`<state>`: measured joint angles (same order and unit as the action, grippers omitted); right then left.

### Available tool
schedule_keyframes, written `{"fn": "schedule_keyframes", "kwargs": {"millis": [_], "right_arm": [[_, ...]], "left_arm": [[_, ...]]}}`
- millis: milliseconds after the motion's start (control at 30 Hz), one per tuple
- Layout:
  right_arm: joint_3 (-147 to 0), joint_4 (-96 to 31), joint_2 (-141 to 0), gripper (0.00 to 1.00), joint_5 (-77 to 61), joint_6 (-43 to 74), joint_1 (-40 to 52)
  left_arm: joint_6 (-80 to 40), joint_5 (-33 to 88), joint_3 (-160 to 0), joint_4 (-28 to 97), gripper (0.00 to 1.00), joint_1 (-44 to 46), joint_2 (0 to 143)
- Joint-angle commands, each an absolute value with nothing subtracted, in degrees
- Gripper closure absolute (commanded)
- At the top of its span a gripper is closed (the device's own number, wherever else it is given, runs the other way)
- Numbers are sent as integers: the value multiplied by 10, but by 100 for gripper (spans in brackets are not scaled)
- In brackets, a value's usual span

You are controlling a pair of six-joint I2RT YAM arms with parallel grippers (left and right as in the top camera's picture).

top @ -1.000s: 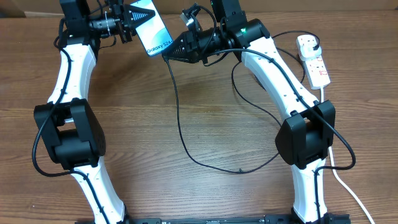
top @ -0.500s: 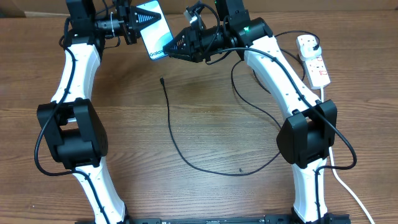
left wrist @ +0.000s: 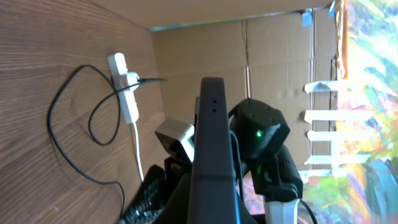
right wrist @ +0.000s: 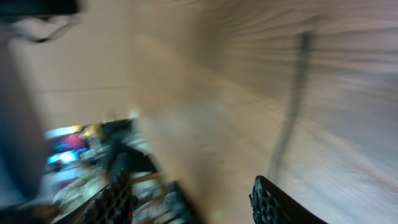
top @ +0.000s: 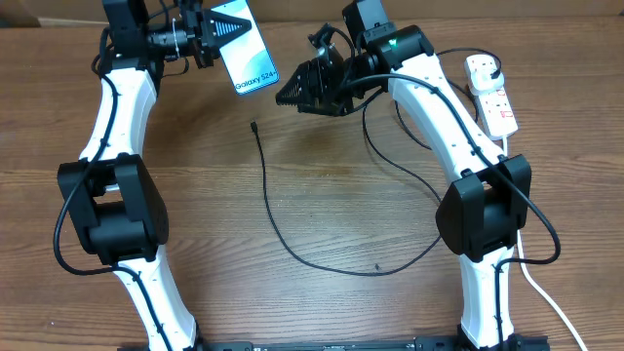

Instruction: Plug charger to phone and switch on socket

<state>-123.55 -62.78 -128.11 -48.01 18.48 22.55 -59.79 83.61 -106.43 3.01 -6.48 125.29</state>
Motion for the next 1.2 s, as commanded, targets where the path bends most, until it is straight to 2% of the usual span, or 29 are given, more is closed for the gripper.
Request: {"fn": "schedule_keyframes", "kwargs": {"millis": [0,200,433,600,767,1167], "right_arm": [[-1237,-629,-1281,39,-327,160,252],[-1237,-616,-1293,37,-189,160,309],[-1237,-542,-1354,38,-58,154,362],[-1237,-503,-1394,40,-54,127,364],[-1237,-471,-1426,45,-54,98,366],[-1237,-418,-1457,47,-33,89,399]], "left_arm": [[-592,820,-1073,28,96,-80,1248],[-592,811,-1072,29,96,-109,1248],[-592,818,-1072,32,96,-128,1248],[-591,824,-1072,32,96,-128,1248],[-591,826,-1073,32,96,-127,1248],[-591,827,-1072,32,96,-127,1248]]}}
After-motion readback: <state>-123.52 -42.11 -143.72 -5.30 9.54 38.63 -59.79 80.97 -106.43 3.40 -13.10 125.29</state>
